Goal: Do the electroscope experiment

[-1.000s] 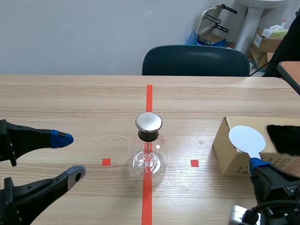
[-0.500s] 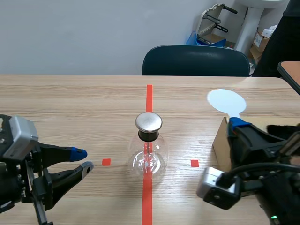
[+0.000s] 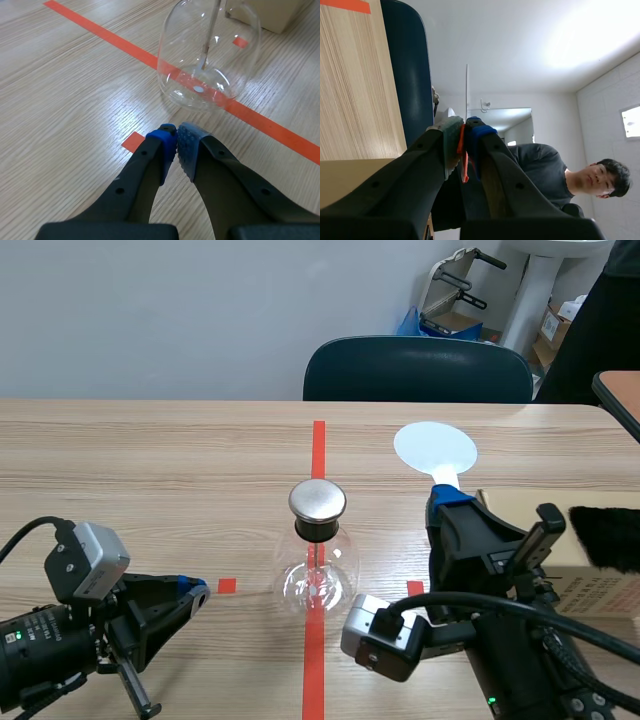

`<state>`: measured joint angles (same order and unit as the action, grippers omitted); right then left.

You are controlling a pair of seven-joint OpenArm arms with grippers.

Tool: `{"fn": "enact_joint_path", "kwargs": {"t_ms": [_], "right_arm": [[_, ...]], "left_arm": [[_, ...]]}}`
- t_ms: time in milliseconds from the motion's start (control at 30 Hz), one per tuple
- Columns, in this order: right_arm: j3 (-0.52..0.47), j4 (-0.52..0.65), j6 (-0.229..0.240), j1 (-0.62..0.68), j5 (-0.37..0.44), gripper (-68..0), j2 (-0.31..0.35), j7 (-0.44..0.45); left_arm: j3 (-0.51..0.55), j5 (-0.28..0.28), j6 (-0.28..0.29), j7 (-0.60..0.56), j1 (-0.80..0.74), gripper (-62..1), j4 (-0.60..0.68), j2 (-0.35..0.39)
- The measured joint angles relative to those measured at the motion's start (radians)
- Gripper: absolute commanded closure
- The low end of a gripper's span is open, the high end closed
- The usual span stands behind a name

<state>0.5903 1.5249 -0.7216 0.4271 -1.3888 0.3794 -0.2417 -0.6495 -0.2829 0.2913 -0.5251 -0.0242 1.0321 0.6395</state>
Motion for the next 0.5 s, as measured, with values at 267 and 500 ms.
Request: {"fn": "enact_joint_path", "kwargs": {"t_ms": [267,500], "right_arm": [[0.033,-0.001,0.000,0.000,-0.030,-1.1,0.000,-0.081],[0.033,-0.001,0.000,0.000,-0.036,-1.1,0.000,-0.117]], "left_arm": [[-0.058,0.002,-0.037,-0.011,0.070,-3.6,-0.109,-0.076],[-0.083,0.003,-0.037,-0.030,0.117,-3.6,-0.159,-0.106]]}}
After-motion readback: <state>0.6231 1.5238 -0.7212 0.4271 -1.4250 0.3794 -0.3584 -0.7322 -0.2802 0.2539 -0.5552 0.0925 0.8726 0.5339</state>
